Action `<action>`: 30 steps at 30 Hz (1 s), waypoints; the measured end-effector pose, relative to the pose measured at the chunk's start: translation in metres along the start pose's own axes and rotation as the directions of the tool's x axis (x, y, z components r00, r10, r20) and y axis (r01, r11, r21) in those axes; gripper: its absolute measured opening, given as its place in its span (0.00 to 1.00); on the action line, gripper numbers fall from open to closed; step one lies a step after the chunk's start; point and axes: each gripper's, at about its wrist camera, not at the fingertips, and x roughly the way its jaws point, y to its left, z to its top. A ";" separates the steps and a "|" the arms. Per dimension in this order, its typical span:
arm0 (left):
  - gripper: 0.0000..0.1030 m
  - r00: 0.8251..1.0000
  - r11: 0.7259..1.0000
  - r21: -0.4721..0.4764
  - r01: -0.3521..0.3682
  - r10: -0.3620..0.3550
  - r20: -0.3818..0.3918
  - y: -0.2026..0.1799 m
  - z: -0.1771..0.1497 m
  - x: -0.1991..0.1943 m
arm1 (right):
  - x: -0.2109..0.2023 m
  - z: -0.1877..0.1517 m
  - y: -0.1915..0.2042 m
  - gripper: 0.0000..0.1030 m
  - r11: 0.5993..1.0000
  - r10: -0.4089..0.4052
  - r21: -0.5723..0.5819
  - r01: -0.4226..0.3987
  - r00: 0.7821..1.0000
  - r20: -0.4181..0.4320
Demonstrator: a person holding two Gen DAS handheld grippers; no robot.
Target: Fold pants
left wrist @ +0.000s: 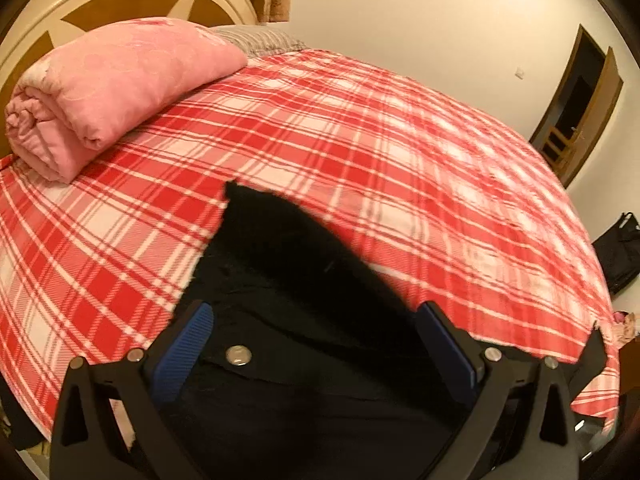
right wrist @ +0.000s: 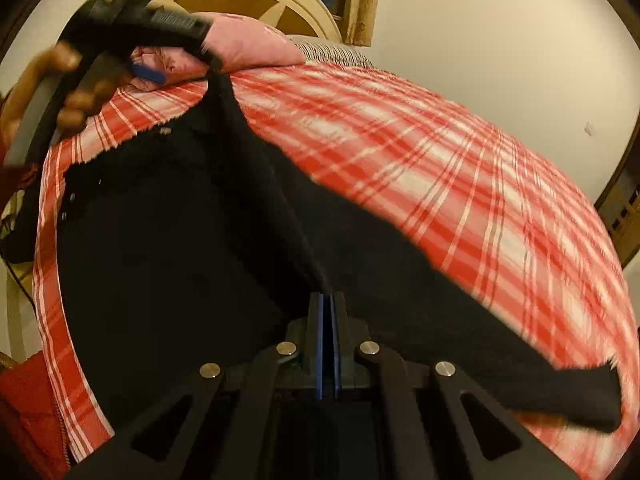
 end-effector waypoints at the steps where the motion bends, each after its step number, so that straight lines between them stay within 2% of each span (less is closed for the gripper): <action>1: 1.00 1.000 1.000 -0.001 0.012 -0.012 -0.001 -0.003 0.001 0.002 | 0.001 -0.002 0.000 0.03 1.000 -0.007 0.007 0.007 1.000 0.005; 7: 0.99 0.995 0.999 -0.037 0.030 -0.034 -0.096 -0.010 0.001 0.043 | -0.006 -0.002 -0.002 0.03 0.999 -0.031 0.025 0.029 0.998 0.051; 9: 0.94 0.991 0.997 -0.059 0.051 -0.058 -0.120 -0.011 0.001 0.050 | -0.005 -0.003 0.002 0.03 0.999 -0.046 -0.009 0.046 0.998 0.048; 12: 0.94 0.984 0.990 -0.119 0.080 -0.097 -0.149 -0.010 0.005 0.053 | 0.000 -0.007 0.014 0.03 0.992 -0.088 -0.086 0.090 0.995 0.037; 15: 0.95 0.989 0.992 -0.113 0.051 -0.066 -0.134 -0.011 0.012 0.045 | 0.003 -0.009 0.021 0.03 0.984 -0.113 -0.132 0.117 0.993 0.034; 18: 1.00 0.992 0.997 -0.074 0.028 -0.037 -0.123 -0.017 0.019 0.039 | 0.003 -0.012 0.020 0.03 0.983 -0.113 -0.138 0.118 0.993 0.044; 20: 1.00 0.988 0.999 -0.042 -0.023 0.016 -0.154 -0.021 0.018 0.048 | 0.001 -0.013 0.021 0.03 0.982 -0.116 -0.142 0.123 0.992 0.055; 22: 0.96 0.979 0.999 -0.029 -0.035 0.029 -0.199 -0.023 0.014 0.063 | 0.000 -0.013 0.021 0.03 0.981 -0.125 -0.142 0.133 0.990 0.064; 23: 0.82 0.975 0.999 -0.031 -0.038 0.030 -0.219 -0.023 0.010 0.070 | -0.001 -0.013 0.021 0.03 0.982 -0.126 -0.135 0.135 0.990 0.068; 24: 0.61 0.969 0.999 -0.039 -0.036 0.026 -0.246 -0.022 0.005 0.077 | -0.003 -0.012 0.019 0.03 0.984 -0.125 -0.117 0.134 0.989 0.074; 25: 0.53 0.965 0.999 -0.047 -0.026 0.013 -0.262 -0.020 0.003 0.080 | -0.004 -0.010 0.017 0.03 0.986 -0.122 -0.101 0.129 0.989 0.079; 27: 0.29 0.963 0.997 -0.074 0.018 -0.037 -0.265 -0.017 -0.004 0.080 | -0.008 -0.007 0.011 0.03 0.992 -0.110 -0.057 0.116 0.990 0.092; 28: 0.25 0.968 0.995 -0.084 0.046 -0.065 -0.243 -0.015 -0.007 0.077 | -0.010 -0.004 0.007 0.03 0.994 -0.101 -0.032 0.105 0.990 0.099; 29: 0.16 0.970 0.992 -0.095 0.081 -0.100 -0.222 -0.012 -0.008 0.073 | -0.012 -0.001 0.003 0.03 0.995 -0.093 -0.011 0.094 0.990 0.103; 30: 0.15 0.970 0.987 -0.110 0.119 -0.139 -0.197 -0.009 -0.009 0.067 | -0.016 0.004 -0.003 0.03 0.996 -0.084 0.010 0.084 0.990 0.112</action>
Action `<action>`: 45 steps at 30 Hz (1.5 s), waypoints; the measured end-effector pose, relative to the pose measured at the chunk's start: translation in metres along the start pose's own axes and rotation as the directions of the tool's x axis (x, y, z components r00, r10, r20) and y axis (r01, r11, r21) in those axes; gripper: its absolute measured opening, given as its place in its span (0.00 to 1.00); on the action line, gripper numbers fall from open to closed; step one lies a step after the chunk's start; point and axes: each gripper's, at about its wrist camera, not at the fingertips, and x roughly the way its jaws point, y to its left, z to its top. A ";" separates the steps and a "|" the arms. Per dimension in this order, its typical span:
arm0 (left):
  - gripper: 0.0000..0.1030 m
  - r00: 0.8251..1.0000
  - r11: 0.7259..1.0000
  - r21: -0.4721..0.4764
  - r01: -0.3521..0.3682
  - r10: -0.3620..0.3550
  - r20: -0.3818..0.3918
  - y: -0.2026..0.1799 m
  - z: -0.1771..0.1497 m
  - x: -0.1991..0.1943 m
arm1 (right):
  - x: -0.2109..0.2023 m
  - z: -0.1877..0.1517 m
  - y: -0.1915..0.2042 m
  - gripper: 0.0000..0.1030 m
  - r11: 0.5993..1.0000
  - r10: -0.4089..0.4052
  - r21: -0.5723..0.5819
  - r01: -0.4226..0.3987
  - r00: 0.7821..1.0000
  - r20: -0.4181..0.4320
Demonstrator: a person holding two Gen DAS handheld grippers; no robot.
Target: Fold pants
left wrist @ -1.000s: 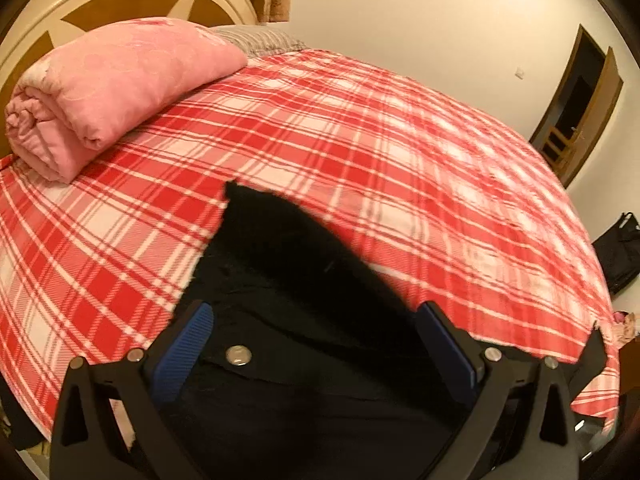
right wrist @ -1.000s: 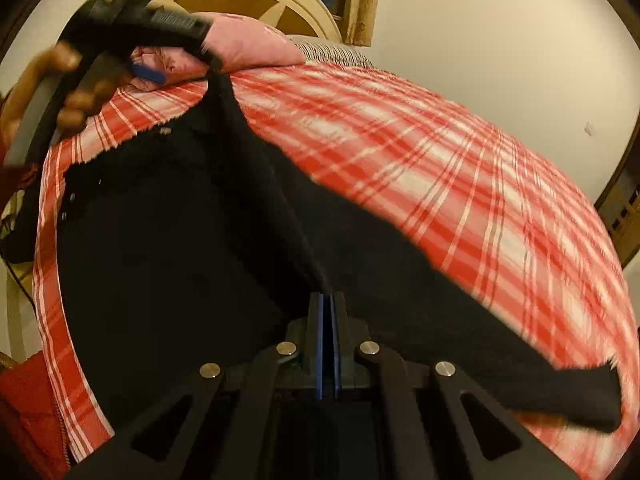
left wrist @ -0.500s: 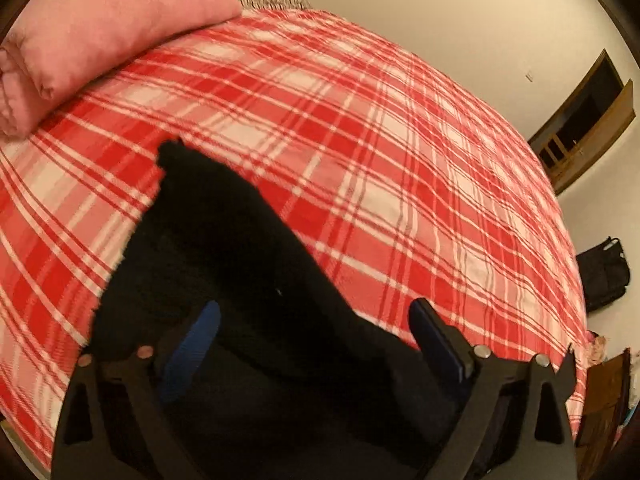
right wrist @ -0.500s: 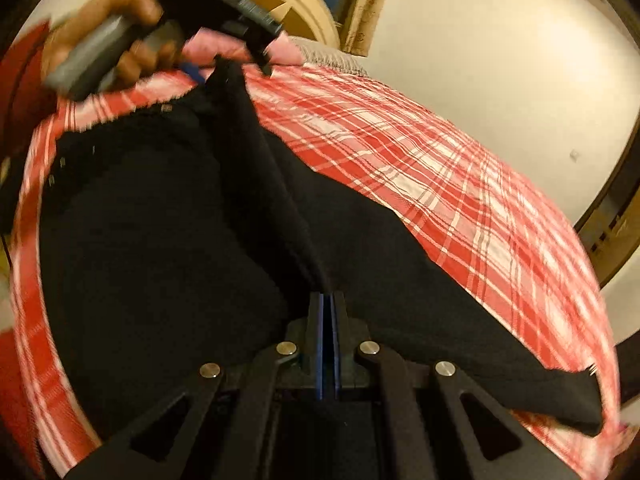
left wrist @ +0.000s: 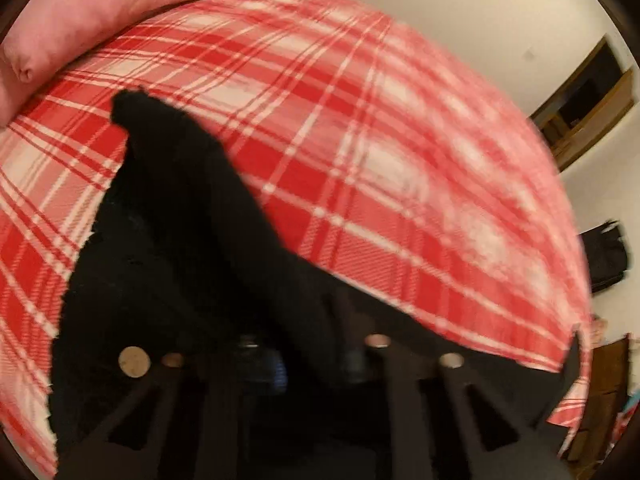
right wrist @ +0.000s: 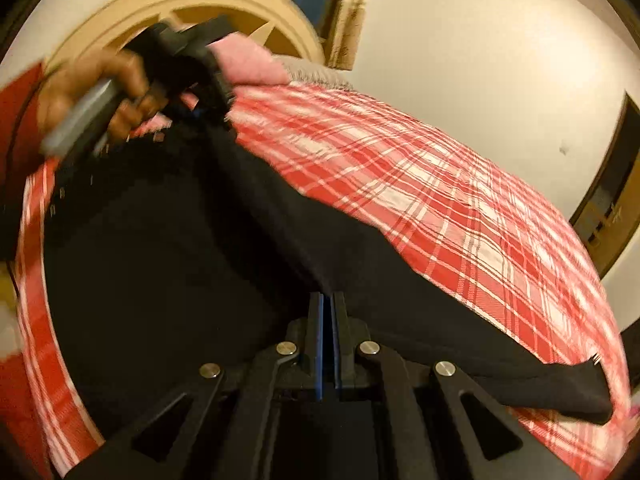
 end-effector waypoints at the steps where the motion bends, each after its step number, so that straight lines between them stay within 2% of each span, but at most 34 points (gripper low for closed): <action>1: 0.14 0.999 0.999 -0.013 0.036 -0.036 0.025 0.003 -0.001 -0.007 | -0.002 0.003 -0.002 0.03 1.000 0.002 0.008 -0.002 1.000 0.008; 5: 0.12 0.989 0.993 -0.024 0.115 -0.112 0.091 0.004 -0.005 -0.039 | -0.029 0.020 -0.014 0.03 1.000 -0.001 0.018 0.000 0.998 0.061; 7: 0.12 0.978 0.989 -0.001 0.151 -0.149 0.144 -0.001 -0.014 -0.069 | -0.054 0.023 -0.019 0.03 1.000 0.013 0.017 -0.015 0.996 0.093; 9: 0.12 0.964 0.982 0.029 0.185 -0.187 0.191 -0.003 -0.029 -0.099 | -0.077 0.020 -0.016 0.03 1.000 0.024 -0.008 -0.023 0.994 0.108; 12: 0.12 0.956 0.980 0.065 0.188 -0.198 0.218 0.000 -0.055 -0.121 | -0.100 0.004 0.005 0.03 0.997 0.054 -0.058 -0.049 0.995 0.089; 15: 0.12 0.960 0.986 0.075 0.152 -0.165 0.228 0.014 -0.092 -0.130 | -0.101 -0.018 0.032 0.03 0.992 0.045 -0.120 -0.038 0.997 0.055; 18: 0.12 0.966 0.992 0.073 0.102 -0.116 0.231 0.032 -0.118 -0.122 | -0.091 -0.044 0.057 0.03 0.988 0.034 -0.150 -0.033 0.999 0.005; 23: 0.16 0.971 0.996 0.085 0.015 -0.035 0.235 0.051 -0.143 -0.098 | -0.066 -0.071 0.081 0.03 0.981 -0.017 -0.194 0.011 0.999 -0.030; 27: 0.22 0.972 0.991 0.121 -0.056 0.026 0.235 0.055 -0.152 -0.082 | -0.056 -0.078 0.082 0.03 0.985 -0.010 -0.172 -0.002 0.998 -0.067; 31: 0.24 0.970 0.987 0.146 -0.074 0.037 0.242 0.055 -0.159 -0.085 | -0.059 -0.086 0.087 0.03 0.978 -0.005 -0.210 -0.014 0.996 -0.088; 38: 0.36 0.967 0.983 0.155 -0.100 0.059 0.246 0.071 -0.175 -0.092 | -0.060 -0.095 0.093 0.03 0.968 -0.001 -0.250 -0.021 0.996 -0.090; 45: 0.36 0.961 0.969 0.209 -0.132 0.073 0.268 0.070 -0.191 -0.102 | -0.065 -0.101 0.094 0.03 0.956 0.005 -0.292 -0.030 0.996 -0.085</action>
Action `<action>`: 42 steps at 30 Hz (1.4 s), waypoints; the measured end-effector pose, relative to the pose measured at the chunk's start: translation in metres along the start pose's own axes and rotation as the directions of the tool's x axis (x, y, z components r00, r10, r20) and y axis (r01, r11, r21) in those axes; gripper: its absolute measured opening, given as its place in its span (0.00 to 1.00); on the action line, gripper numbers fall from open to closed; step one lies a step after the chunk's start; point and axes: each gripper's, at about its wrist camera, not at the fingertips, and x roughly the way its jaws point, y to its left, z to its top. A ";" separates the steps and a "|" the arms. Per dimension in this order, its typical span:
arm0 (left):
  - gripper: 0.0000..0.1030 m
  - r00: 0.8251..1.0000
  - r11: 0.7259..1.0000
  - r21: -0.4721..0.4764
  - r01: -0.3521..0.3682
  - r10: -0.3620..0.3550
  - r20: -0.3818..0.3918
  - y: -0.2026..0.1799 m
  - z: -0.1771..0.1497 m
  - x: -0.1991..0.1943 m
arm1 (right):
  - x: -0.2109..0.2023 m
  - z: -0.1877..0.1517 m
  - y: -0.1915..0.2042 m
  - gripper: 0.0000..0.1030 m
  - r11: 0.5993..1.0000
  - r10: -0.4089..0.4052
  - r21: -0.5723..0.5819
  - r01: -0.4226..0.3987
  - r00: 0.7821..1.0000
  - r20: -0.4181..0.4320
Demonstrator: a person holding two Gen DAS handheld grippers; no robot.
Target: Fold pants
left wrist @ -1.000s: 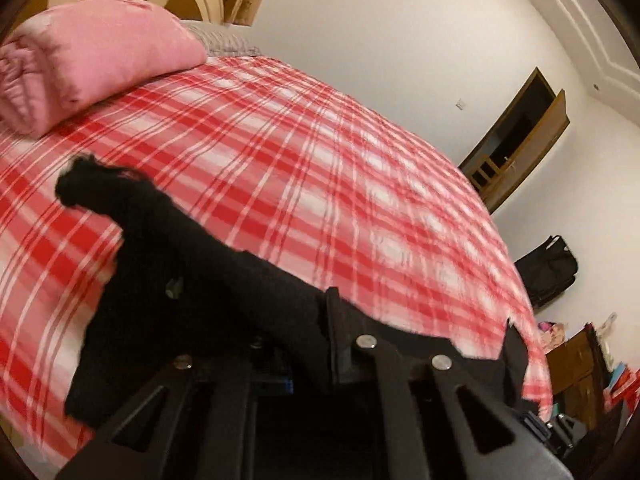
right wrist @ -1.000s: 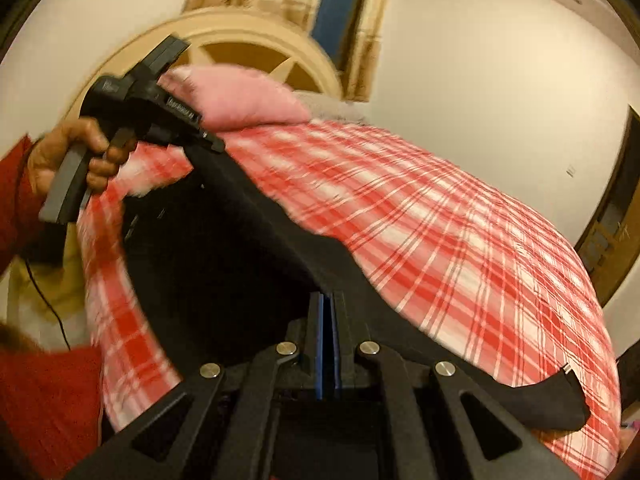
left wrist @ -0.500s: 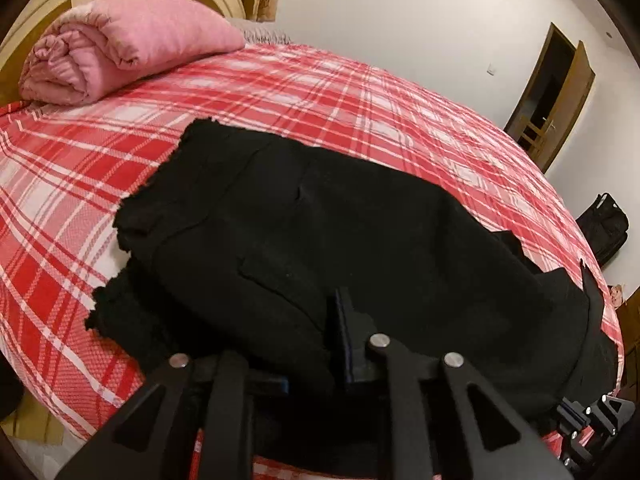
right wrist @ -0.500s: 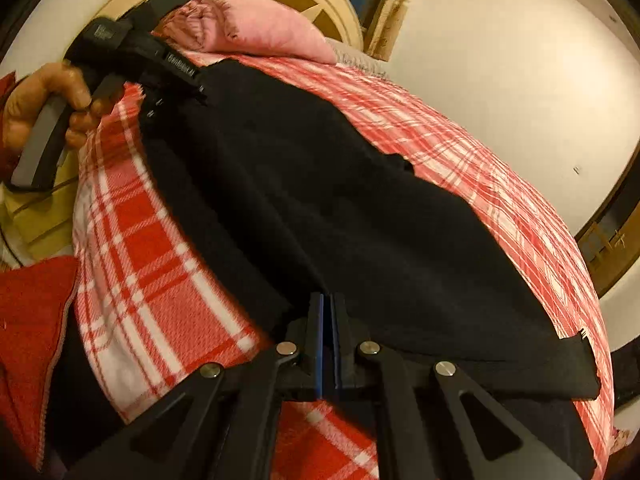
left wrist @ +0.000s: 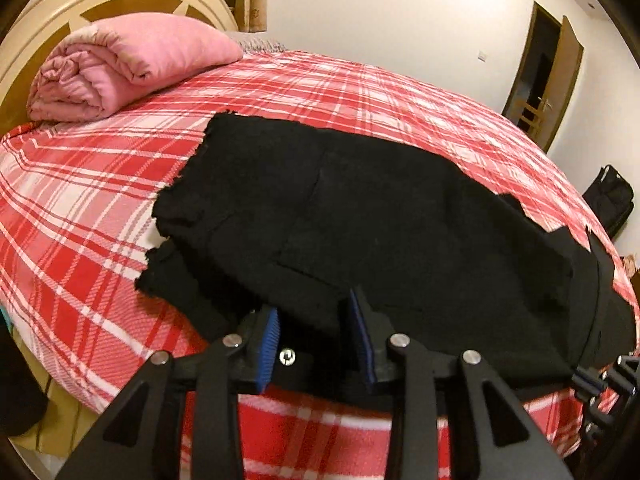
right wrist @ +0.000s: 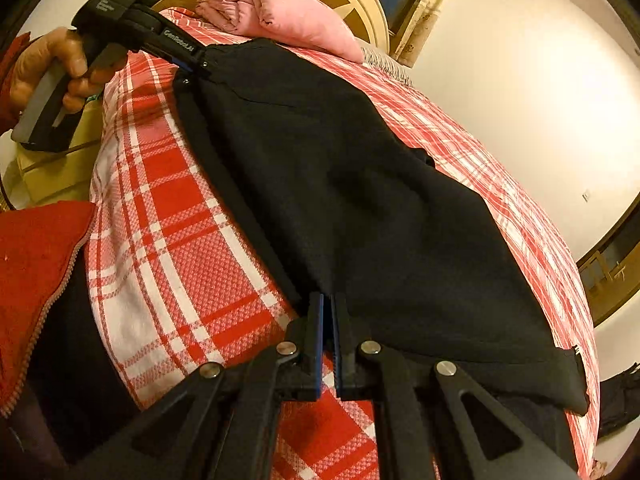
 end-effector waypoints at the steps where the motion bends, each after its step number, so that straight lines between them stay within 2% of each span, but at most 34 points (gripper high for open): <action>1: 0.36 1.000 1.000 0.001 0.001 -0.001 0.002 0.000 -0.001 -0.001 | 0.000 0.001 -0.002 0.03 1.000 0.006 0.011 -0.006 1.000 0.000; 3: 0.37 1.000 0.999 -0.033 0.028 -0.028 -0.002 0.004 0.001 -0.002 | -0.001 0.003 -0.006 0.03 0.999 0.019 0.040 -0.019 1.000 0.005; 4: 0.41 0.999 0.998 -0.054 0.039 -0.039 -0.004 0.007 0.003 -0.001 | -0.002 0.004 -0.007 0.03 0.999 0.022 0.047 -0.022 1.000 0.010; 5: 0.53 0.999 0.995 -0.083 0.050 -0.050 -0.006 0.010 0.006 0.000 | -0.004 0.004 -0.008 0.03 0.998 0.022 0.050 -0.023 1.000 0.015; 8: 0.66 0.995 0.976 -0.194 0.100 -0.100 0.013 0.018 0.018 0.003 | -0.017 0.003 -0.014 0.03 0.997 0.021 0.075 -0.025 0.999 0.042; 11: 0.67 0.993 0.962 -0.247 0.116 -0.113 0.028 0.018 0.025 0.006 | -0.025 0.004 -0.020 0.03 0.994 0.033 0.099 -0.039 0.998 0.059; 13: 0.55 0.993 0.957 -0.265 0.121 -0.112 0.046 0.017 0.026 0.006 | -0.029 0.004 -0.021 0.01 0.992 0.061 0.103 -0.067 0.996 0.062; 15: 0.09 0.992 0.955 -0.268 0.125 -0.112 0.064 0.018 0.024 0.002 | -0.032 0.002 -0.018 0.00 0.987 0.119 0.102 -0.126 0.991 0.068; 18: 0.10 0.991 0.959 -0.255 0.121 -0.102 0.085 0.021 0.018 -0.005 | -0.029 -0.001 -0.004 0.00 0.993 0.099 0.056 -0.102 0.994 0.051; 22: 0.14 0.997 0.977 -0.207 0.047 -0.034 0.068 0.019 0.011 -0.012 | -0.031 -0.001 -0.027 0.01 0.971 0.079 0.218 -0.100 0.992 0.102; 24: 0.15 0.998 0.982 -0.185 0.025 -0.013 0.067 0.018 0.010 -0.015 | -0.033 0.002 -0.046 0.01 0.938 0.104 0.314 -0.145 0.984 0.145; 26: 0.15 0.998 0.984 -0.178 0.015 -0.002 0.070 0.018 0.011 -0.016 | -0.029 0.005 -0.056 0.01 0.905 0.151 0.377 -0.198 0.977 0.150; 29: 0.15 0.998 0.977 -0.212 0.010 0.002 0.057 0.023 0.011 -0.010 | -0.020 0.006 -0.061 0.01 0.884 0.164 0.422 -0.199 0.979 0.118; 31: 0.16 0.999 0.976 -0.216 -0.014 0.025 0.048 0.024 0.009 -0.012 | -0.019 -0.002 -0.077 0.01 0.822 0.195 0.519 -0.234 0.972 0.130; 32: 0.17 0.997 0.977 -0.212 -0.036 0.048 0.053 0.024 0.009 -0.016 | -0.018 -0.008 -0.088 0.01 0.777 0.210 0.576 -0.252 0.968 0.141; 34: 0.20 0.991 0.980 -0.187 -0.073 0.092 0.096 0.023 0.012 -0.028 | -0.019 -0.024 -0.110 0.02 0.697 0.205 0.670 -0.255 0.966 0.155; 35: 0.21 0.986 0.980 -0.174 -0.094 0.115 0.119 0.022 0.014 -0.033 | -0.021 -0.030 -0.117 0.02 0.672 0.192 0.699 -0.246 0.969 0.156; 37: 0.24 0.977 0.985 -0.135 -0.111 0.133 0.166 0.016 0.024 -0.042 | -0.023 -0.043 -0.139 0.02 0.623 0.160 0.752 -0.215 0.976 0.146; 38: 0.28 0.976 0.989 -0.110 -0.096 0.115 0.187 0.011 0.031 -0.043 | -0.026 -0.049 -0.150 0.02 0.595 0.139 0.779 -0.199 0.980 0.144; 41: 0.40 0.972 0.993 -0.069 -0.091 0.104 0.213 -0.002 0.044 -0.035 | -0.042 -0.075 -0.201 0.03 0.451 0.034 0.879 -0.158 0.987 0.160; 42: 0.42 0.975 0.994 -0.064 -0.086 0.097 0.201 -0.006 0.048 -0.025 | -0.047 -0.084 -0.220 0.11 0.410 -0.006 0.903 -0.128 0.990 0.143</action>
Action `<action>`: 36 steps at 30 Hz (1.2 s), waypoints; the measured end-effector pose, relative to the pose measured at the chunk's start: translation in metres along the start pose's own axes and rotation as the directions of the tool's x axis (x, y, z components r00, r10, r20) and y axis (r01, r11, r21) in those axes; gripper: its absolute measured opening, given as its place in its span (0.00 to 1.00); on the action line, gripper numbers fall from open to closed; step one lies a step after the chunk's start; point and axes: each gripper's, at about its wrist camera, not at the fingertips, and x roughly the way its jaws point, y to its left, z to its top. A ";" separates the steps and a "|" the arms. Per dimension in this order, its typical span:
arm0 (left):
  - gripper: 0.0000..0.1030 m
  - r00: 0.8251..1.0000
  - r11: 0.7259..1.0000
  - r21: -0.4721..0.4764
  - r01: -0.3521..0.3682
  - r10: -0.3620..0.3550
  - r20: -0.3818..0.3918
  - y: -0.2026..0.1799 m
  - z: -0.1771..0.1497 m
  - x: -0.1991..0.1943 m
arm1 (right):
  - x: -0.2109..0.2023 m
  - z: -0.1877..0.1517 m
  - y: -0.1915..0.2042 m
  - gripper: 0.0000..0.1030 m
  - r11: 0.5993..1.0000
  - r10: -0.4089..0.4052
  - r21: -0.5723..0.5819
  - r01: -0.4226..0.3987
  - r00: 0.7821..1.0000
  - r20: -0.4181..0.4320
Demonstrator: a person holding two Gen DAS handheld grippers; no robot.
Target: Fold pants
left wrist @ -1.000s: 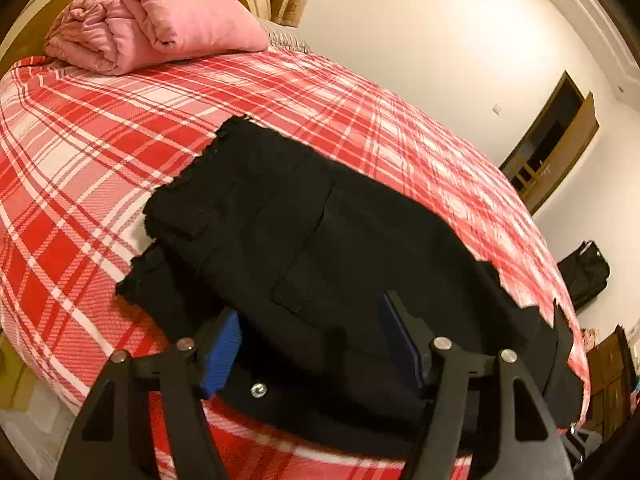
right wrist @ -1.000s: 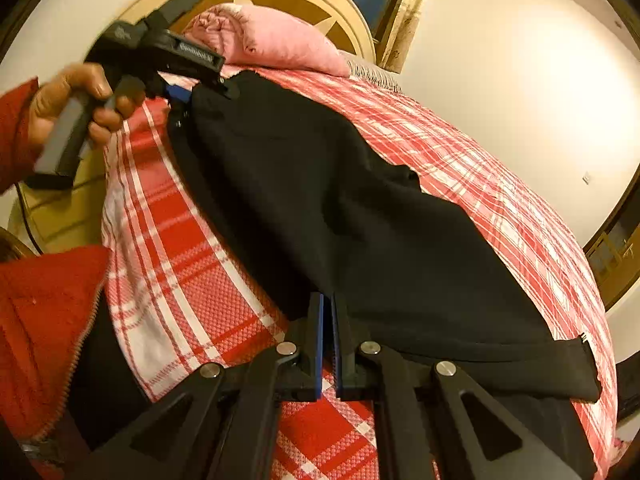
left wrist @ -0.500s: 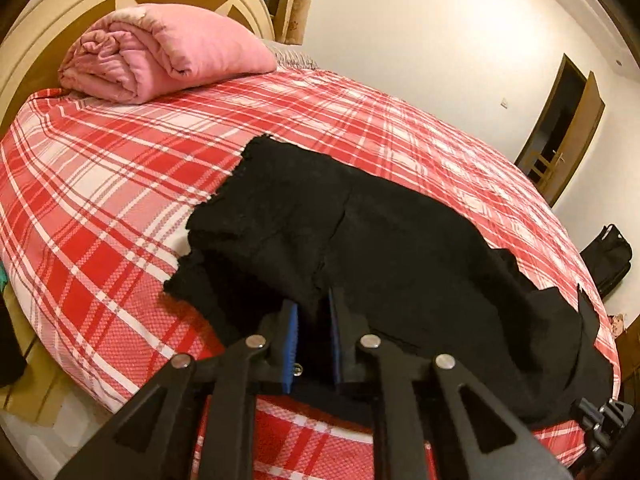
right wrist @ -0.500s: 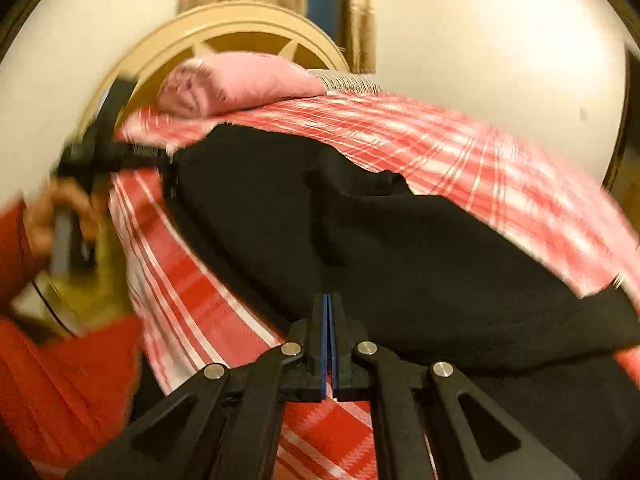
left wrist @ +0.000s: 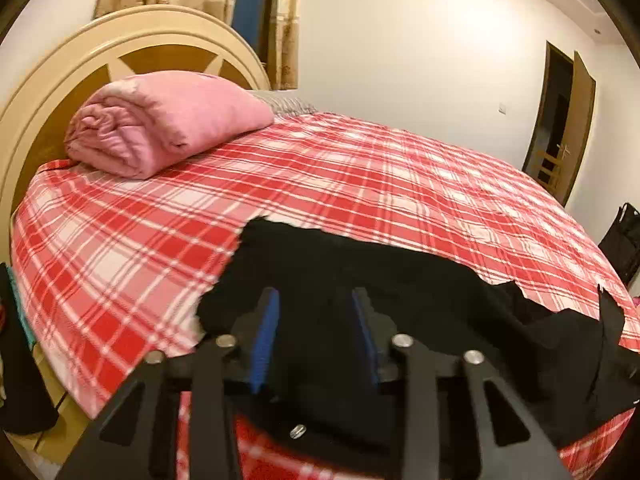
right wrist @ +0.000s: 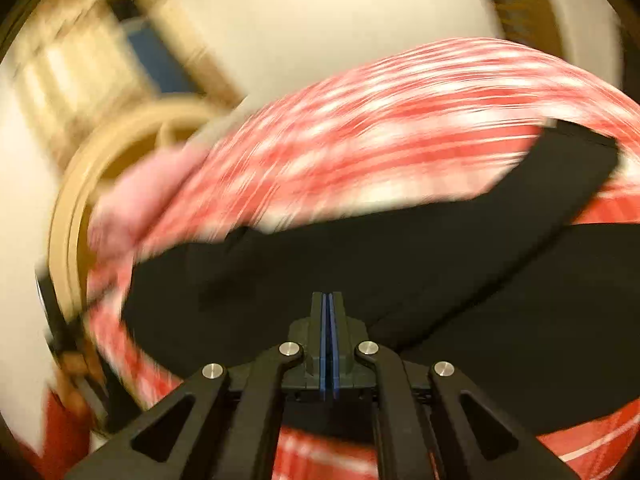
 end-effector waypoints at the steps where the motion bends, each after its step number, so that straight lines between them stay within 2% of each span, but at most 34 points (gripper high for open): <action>1: 0.42 1.000 1.000 -0.002 0.000 0.000 -0.016 -0.001 0.000 0.008 | -0.004 0.015 -0.014 0.37 0.998 -0.053 0.035 0.053 0.998 0.019; 2: 0.42 0.999 1.000 -0.005 -0.008 0.008 -0.043 -0.004 -0.002 0.020 | -0.005 0.027 -0.024 0.54 0.994 -0.095 0.060 0.092 0.995 0.035; 3: 0.42 0.998 1.000 -0.007 -0.014 0.013 -0.061 -0.004 -0.004 0.027 | -0.007 0.041 -0.036 0.74 0.987 -0.133 0.095 0.127 0.989 0.062; 6: 0.42 0.991 1.000 -0.018 -0.018 0.016 -0.136 -0.007 -0.018 0.049 | 0.002 0.083 -0.063 0.75 0.965 -0.228 0.160 0.210 0.968 0.106; 7: 0.42 0.989 1.000 -0.016 -0.026 0.024 -0.148 -0.009 -0.022 0.051 | 0.015 0.098 -0.067 0.75 0.951 -0.287 0.145 0.274 0.955 0.073; 8: 0.42 0.988 0.999 -0.006 -0.036 0.035 -0.148 -0.011 -0.025 0.051 | 0.034 0.113 -0.072 0.75 0.927 -0.360 0.120 0.355 0.933 0.024; 9: 0.43 0.989 0.999 0.010 -0.044 0.045 -0.138 -0.014 -0.027 0.049 | 0.048 0.123 -0.077 0.75 0.913 -0.398 0.105 0.395 0.917 0.010; 13: 0.47 0.988 0.999 0.020 -0.051 0.053 -0.144 -0.016 -0.026 0.048 | 0.110 0.144 -0.098 0.72 0.805 -0.591 0.023 0.593 0.805 -0.064; 14: 0.47 0.988 0.999 0.016 -0.051 0.053 -0.147 -0.016 -0.026 0.048 | 0.123 0.147 -0.105 0.72 0.789 -0.612 0.006 0.615 0.786 -0.082; 15: 0.48 0.988 0.998 0.017 -0.053 0.055 -0.148 -0.017 -0.027 0.048 | 0.138 0.148 -0.111 0.66 0.768 -0.637 -0.010 0.640 0.763 -0.112; 16: 0.49 0.987 0.998 0.024 -0.055 0.058 -0.149 -0.018 -0.028 0.047 | 0.143 0.147 -0.122 0.59 0.760 -0.646 -0.011 0.650 0.752 -0.131; 17: 0.50 0.987 0.998 0.033 -0.058 0.062 -0.150 -0.019 -0.028 0.049 | 0.144 0.146 -0.126 0.57 0.754 -0.653 -0.007 0.657 0.748 -0.122; 18: 0.51 0.986 0.997 0.044 -0.061 0.067 -0.150 -0.021 -0.028 0.049 | 0.141 0.148 -0.125 0.35 0.743 -0.665 -0.003 0.669 0.738 -0.114; 19: 0.51 0.986 0.997 0.052 -0.063 0.070 -0.152 -0.022 -0.029 0.049 | 0.139 0.148 -0.128 0.09 0.742 -0.664 0.005 0.670 0.737 -0.126; 20: 0.52 0.986 0.997 0.053 -0.064 0.071 -0.153 -0.022 -0.029 0.050 | 0.134 0.150 -0.131 0.06 0.752 -0.650 0.025 0.659 0.747 -0.142; 22: 0.53 0.986 0.997 0.050 -0.063 0.069 -0.154 -0.021 -0.029 0.050 | 0.120 0.152 -0.134 0.03 0.781 -0.608 0.067 0.620 0.781 -0.142; 24: 0.54 0.985 0.996 0.052 -0.066 0.073 -0.158 -0.022 -0.029 0.050 | 0.085 0.150 -0.134 0.03 0.826 -0.542 0.128 0.549 0.836 -0.088; 26: 0.54 0.984 0.996 0.055 -0.068 0.076 -0.161 -0.022 -0.028 0.050 | 0.030 0.142 -0.133 0.03 0.870 -0.463 0.192 0.453 0.886 0.009; 28: 0.54 0.984 0.996 0.053 -0.066 0.074 -0.161 -0.022 -0.028 0.050 | -0.020 0.126 -0.135 0.03 0.887 -0.417 0.254 0.385 0.905 0.084; 32: 0.55 0.984 0.997 0.052 -0.064 0.072 -0.163 -0.022 -0.028 0.050 | -0.108 0.072 -0.152 0.03 0.878 -0.398 0.363 0.312 0.897 0.193; 34: 0.57 0.985 0.997 0.046 -0.058 0.065 -0.162 -0.022 -0.029 0.050 | -0.131 0.043 -0.169 0.03 0.858 -0.396 0.426 0.287 0.898 0.192; 36: 0.59 0.985 0.997 0.045 -0.056 0.062 -0.161 -0.023 -0.030 0.050 | -0.141 0.020 -0.182 0.03 0.830 -0.430 0.457 0.319 0.888 0.161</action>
